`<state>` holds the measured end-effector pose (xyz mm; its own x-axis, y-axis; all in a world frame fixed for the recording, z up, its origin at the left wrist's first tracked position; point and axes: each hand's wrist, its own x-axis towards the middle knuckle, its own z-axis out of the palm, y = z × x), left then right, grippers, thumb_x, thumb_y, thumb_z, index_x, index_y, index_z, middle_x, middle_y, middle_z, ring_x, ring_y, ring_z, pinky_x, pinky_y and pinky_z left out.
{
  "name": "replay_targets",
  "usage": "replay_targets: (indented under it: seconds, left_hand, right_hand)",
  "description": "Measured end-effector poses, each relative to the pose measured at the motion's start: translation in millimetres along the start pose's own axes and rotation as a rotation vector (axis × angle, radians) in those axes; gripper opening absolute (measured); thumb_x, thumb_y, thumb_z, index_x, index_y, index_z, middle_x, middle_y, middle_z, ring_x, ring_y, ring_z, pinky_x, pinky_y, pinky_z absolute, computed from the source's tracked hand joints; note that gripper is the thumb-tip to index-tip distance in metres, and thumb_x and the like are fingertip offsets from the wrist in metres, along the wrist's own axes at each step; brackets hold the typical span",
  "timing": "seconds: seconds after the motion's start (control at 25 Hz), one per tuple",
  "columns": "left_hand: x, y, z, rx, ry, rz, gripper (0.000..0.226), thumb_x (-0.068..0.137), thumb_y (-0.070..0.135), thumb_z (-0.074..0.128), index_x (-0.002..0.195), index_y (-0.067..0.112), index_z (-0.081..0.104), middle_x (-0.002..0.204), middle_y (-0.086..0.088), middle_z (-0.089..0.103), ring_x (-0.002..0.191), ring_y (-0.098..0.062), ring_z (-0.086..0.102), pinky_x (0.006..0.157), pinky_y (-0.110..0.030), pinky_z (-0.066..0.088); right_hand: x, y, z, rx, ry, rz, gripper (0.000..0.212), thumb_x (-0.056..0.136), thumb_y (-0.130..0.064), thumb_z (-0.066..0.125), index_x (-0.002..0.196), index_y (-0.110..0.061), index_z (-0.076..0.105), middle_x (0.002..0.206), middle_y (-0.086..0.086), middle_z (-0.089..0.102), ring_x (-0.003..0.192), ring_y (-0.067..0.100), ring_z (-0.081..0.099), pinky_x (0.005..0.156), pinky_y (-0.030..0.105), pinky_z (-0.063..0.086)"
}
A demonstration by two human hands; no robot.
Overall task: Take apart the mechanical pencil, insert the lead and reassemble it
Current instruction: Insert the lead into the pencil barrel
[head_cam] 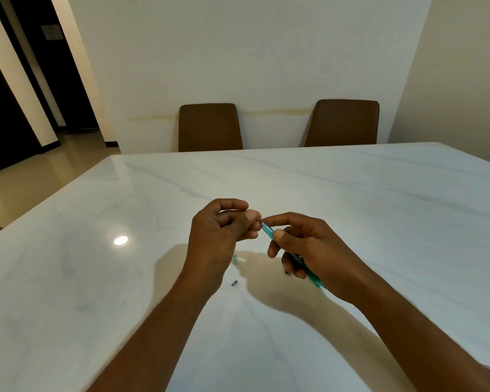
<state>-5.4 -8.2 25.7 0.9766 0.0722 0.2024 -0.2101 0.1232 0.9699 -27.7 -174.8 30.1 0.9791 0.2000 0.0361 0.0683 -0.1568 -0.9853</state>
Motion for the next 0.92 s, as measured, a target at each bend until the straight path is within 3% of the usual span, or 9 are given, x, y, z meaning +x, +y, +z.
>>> replay_targets:
  seconds: [0.4,0.72,0.92]
  left_hand:
    - [0.9,0.6,0.3,0.148,0.048,0.085,0.008,0.082,0.01,0.07,0.087,0.016,0.066,0.081,-0.005,0.075,0.069,-0.02,0.073,0.066,-0.026,0.06]
    - [0.0,-2.0,2.7,0.231,0.021,0.089,0.009,0.081,0.016,0.072,0.087,0.019,0.066,0.085,-0.006,0.074,0.067,-0.02,0.072,0.065,-0.028,0.06]
    - [-0.1,-1.0,2.0,0.25,-0.028,0.121,0.012,0.089,0.018,0.062,0.097,0.014,0.07,0.091,-0.004,0.075,0.074,-0.018,0.071,0.067,-0.028,0.06]
  right_hand:
    - [1.0,1.1,-0.3,-0.036,0.041,-0.008,0.021,0.096,-0.015,0.054,0.106,-0.027,0.068,0.075,0.002,0.073,0.05,0.014,0.056,0.045,0.026,0.042]
    - [3.1,4.2,2.0,-0.013,0.069,-0.009,0.012,0.093,-0.017,0.06,0.103,-0.016,0.067,0.078,0.006,0.074,0.054,0.017,0.061,0.052,0.031,0.048]
    - [2.4,4.2,1.5,0.072,0.082,-0.002,0.013,0.094,-0.013,0.058,0.104,-0.011,0.066,0.08,0.01,0.073,0.06,0.02,0.063,0.056,0.034,0.05]
